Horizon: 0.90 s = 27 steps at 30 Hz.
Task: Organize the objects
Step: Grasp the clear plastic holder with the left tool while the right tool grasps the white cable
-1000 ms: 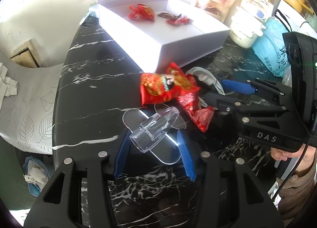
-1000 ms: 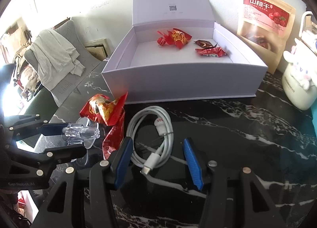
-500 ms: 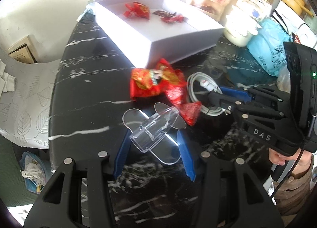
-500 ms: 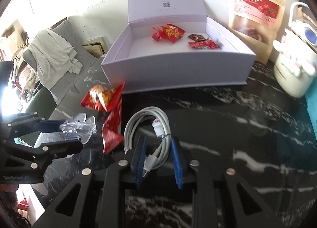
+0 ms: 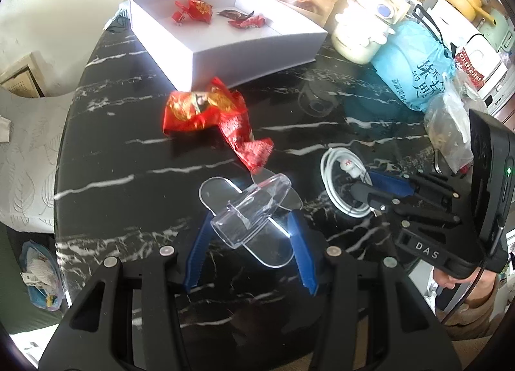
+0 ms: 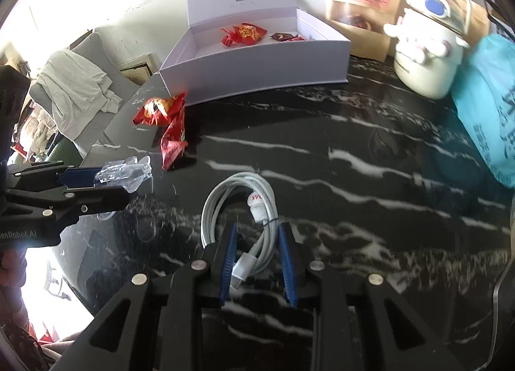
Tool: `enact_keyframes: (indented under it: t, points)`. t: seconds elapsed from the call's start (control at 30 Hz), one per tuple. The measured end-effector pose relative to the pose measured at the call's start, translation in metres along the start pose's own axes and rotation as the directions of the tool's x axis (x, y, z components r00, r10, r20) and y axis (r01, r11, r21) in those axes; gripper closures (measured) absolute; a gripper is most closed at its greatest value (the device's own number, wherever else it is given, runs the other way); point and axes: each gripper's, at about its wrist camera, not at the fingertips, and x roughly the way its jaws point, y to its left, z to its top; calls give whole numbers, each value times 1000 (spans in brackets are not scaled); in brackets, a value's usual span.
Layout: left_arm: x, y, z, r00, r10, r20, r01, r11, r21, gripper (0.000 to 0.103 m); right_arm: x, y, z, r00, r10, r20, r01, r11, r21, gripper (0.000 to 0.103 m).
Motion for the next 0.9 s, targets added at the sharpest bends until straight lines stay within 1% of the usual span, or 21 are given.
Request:
enact_keyframes:
  t: [0.1, 0.17, 0.2, 0.23, 0.3, 0.4, 0.47, 0.7, 0.77, 0.8, 0.9]
  points:
    - [2, -1, -5, 1000, 0, -15, 0, 1000, -5, 56, -4, 1, -6, 1000, 8, 19, -8, 1000, 5, 70]
    - [5, -1, -7, 1000, 4, -25, -5, 1000, -7, 56, -4, 3, -9, 999, 21, 26, -21, 1000, 0, 54]
    - [6, -1, -8, 1000, 4, -29, -5, 1000, -9, 56, -4, 5, -11, 999, 26, 27, -26, 1000, -1, 42]
    - [6, 0, -8, 999, 1, -33, -1, 1000, -11, 56, -3, 9, -13, 999, 26, 37, -26, 1000, -11, 38]
    - [7, 0, -9, 999, -2, -35, 1, 1000, -15, 56, -3, 18, -16, 999, 16, 48, -14, 999, -41, 38]
    - [7, -2, -11, 999, 9, -31, -9, 1000, -4, 56, 0, 32, -18, 997, -48, 63, 53, 995, -82, 38]
    - [7, -3, -12, 999, 29, -25, -29, 999, 14, 56, 2, 36, -19, 995, -74, 71, 80, 993, -87, 38]
    - [8, -5, -14, 999, 42, -20, -41, 999, 28, 56, 1, 36, -22, 989, -117, 96, 123, 990, -69, 38]
    - [8, -6, -15, 999, 46, -20, -45, 999, 29, 56, 0, 35, -23, 988, -121, 99, 127, 990, -60, 40]
    - [8, -7, -15, 999, 48, -20, -48, 998, 31, 56, 0, 35, -24, 988, -121, 100, 127, 990, -61, 47]
    - [9, -8, -14, 999, 46, -20, -46, 998, 31, 56, -1, 33, -23, 990, -111, 92, 117, 991, -62, 49]
